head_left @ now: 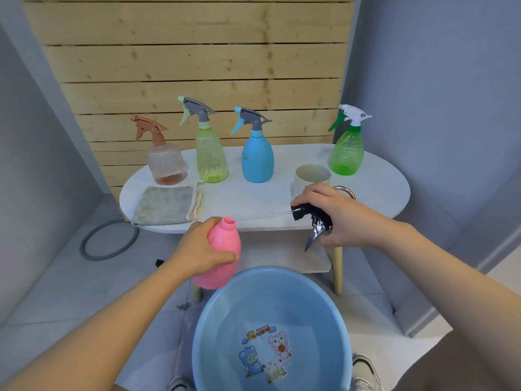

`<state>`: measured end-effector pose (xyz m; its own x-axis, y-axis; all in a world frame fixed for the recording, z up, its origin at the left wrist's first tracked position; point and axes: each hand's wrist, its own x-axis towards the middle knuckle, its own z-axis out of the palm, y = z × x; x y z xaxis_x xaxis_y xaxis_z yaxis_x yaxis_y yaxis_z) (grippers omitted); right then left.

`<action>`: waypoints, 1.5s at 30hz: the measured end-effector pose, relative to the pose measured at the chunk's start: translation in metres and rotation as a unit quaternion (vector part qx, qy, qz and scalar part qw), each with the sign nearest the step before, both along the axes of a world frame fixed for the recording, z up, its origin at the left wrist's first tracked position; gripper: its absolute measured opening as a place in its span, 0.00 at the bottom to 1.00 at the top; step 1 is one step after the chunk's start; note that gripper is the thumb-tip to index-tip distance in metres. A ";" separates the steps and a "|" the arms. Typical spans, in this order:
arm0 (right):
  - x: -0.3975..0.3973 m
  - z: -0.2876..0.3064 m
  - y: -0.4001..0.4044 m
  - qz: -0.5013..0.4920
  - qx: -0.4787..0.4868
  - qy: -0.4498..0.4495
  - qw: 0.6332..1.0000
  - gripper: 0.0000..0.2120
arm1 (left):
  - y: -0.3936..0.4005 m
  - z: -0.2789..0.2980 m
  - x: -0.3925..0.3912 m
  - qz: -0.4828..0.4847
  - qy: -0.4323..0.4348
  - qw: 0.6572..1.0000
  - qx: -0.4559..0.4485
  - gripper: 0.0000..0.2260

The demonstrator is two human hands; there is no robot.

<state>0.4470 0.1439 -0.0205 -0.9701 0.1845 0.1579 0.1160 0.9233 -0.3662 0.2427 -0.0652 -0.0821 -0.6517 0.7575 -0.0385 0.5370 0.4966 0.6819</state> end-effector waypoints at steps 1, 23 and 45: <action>0.000 0.002 -0.001 0.000 0.008 -0.002 1.000 0.34 | 0.000 0.001 0.001 -0.002 0.009 1.000 -0.002 0.31; -0.040 0.010 -0.045 0.035 -0.174 0.071 0.982 0.17 | 0.016 -0.001 0.041 -0.060 -0.052 0.996 0.033 0.24; -0.071 0.013 -0.063 -0.047 -0.074 0.116 0.989 0.24 | 0.018 0.014 0.048 -0.014 -0.151 0.983 0.100 0.23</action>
<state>0.3758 0.0812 -0.0075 -0.8880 0.3103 0.3392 0.0958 0.8466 -0.5236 0.2907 -0.0469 -0.0682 -0.6119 0.7873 -0.0759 0.3066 0.3245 0.8948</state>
